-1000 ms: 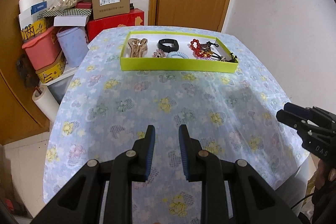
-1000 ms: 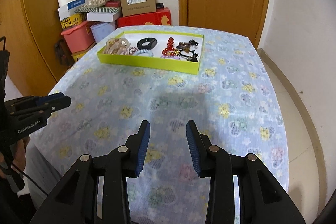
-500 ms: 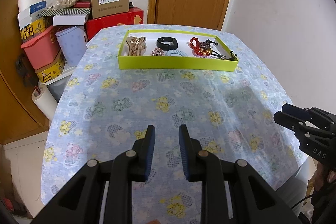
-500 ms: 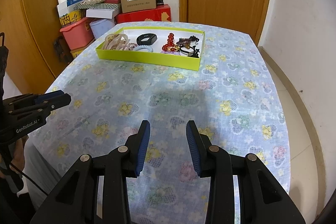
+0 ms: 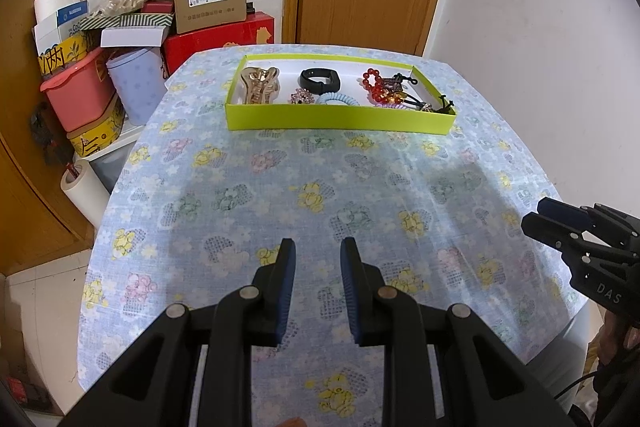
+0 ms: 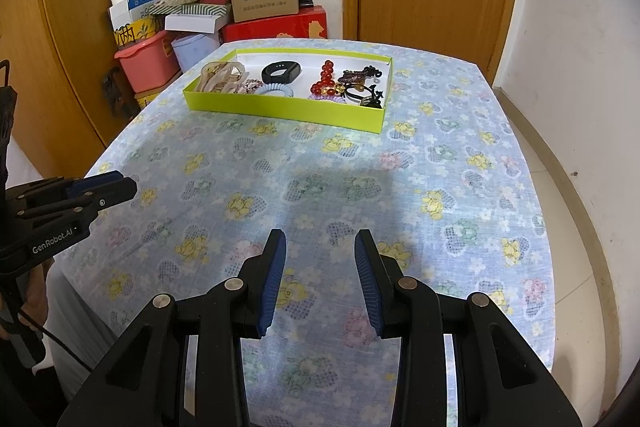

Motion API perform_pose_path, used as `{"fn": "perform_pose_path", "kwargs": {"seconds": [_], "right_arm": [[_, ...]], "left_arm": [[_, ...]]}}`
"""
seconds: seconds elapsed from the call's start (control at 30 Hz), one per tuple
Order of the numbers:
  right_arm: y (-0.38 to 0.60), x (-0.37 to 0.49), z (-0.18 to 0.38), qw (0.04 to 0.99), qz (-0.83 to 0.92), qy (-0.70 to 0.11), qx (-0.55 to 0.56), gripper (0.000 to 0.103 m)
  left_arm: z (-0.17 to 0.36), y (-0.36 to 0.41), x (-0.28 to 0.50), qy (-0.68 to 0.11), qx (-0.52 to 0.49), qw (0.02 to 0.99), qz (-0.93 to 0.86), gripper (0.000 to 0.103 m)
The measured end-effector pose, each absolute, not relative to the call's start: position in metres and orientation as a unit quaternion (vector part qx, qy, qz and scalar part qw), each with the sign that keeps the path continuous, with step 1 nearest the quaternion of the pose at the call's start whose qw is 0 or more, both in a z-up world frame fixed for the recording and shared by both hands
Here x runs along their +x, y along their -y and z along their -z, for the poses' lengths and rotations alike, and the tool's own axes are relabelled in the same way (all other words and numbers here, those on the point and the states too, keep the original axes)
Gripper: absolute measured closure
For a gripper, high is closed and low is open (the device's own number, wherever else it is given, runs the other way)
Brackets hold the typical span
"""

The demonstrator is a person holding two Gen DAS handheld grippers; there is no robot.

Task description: Organize jewelry

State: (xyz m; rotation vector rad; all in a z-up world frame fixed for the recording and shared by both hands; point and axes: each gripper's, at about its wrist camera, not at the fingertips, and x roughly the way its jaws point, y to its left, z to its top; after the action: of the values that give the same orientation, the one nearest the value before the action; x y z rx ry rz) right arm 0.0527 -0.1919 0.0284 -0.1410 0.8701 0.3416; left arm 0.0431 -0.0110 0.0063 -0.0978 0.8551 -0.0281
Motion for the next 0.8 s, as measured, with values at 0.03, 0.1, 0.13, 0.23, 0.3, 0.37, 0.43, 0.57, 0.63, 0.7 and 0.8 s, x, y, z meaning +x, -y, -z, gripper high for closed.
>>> {"fn": "perform_pose_path", "kwargs": {"seconds": [0.03,0.1,0.13,0.23,0.3,0.37,0.43,0.57,0.63,0.7,0.8], "right_arm": [[0.1914,0.0527,-0.0280,0.890,-0.165,-0.419,-0.068,0.066],[0.1907,0.0525,-0.0279,0.890,-0.166,-0.420,-0.069,0.066],[0.1910,0.0531,-0.0272,0.890,-0.166,-0.420,-0.069,0.066],[0.1910,0.0530,-0.0271,0.889,-0.166,-0.420,-0.069,0.066],[0.1910,0.0530,-0.0272,0.889,-0.166,-0.420,-0.069,0.066],[0.1907,0.0527,-0.0273,0.889,-0.165,-0.421,-0.068,0.066],[0.1912,0.0543,-0.0264,0.889,-0.165,-0.422,-0.068,0.066],[0.1912,0.0542,-0.0263,0.889,-0.165,-0.422,-0.068,0.066],[0.1912,0.0541,-0.0263,0.889,-0.165,-0.423,-0.068,0.066],[0.1910,0.0538,-0.0263,0.888,-0.166,-0.423,-0.068,0.066],[0.1909,0.0538,-0.0264,0.888,-0.166,-0.423,-0.068,0.066]], "left_arm": [[-0.0067,0.0113,0.0433,-0.414,-0.047,0.909,0.014,0.079],[-0.0060,0.0109,0.0430,-0.415,-0.047,0.909,0.013,0.079],[-0.0058,0.0108,0.0433,-0.415,-0.048,0.908,0.014,0.079],[-0.0055,0.0108,0.0432,-0.415,-0.047,0.908,0.013,0.079],[-0.0049,0.0109,0.0433,-0.416,-0.044,0.908,0.010,0.079],[-0.0045,0.0107,0.0436,-0.416,-0.044,0.908,0.010,0.079],[-0.0038,0.0108,0.0439,-0.418,-0.043,0.908,0.008,0.079],[-0.0034,0.0108,0.0442,-0.418,-0.044,0.907,0.008,0.079],[-0.0037,0.0108,0.0444,-0.418,-0.044,0.907,0.008,0.079],[-0.0035,0.0105,0.0440,-0.418,-0.043,0.908,0.008,0.079],[-0.0039,0.0098,0.0437,-0.417,-0.044,0.908,0.008,0.079]]}}
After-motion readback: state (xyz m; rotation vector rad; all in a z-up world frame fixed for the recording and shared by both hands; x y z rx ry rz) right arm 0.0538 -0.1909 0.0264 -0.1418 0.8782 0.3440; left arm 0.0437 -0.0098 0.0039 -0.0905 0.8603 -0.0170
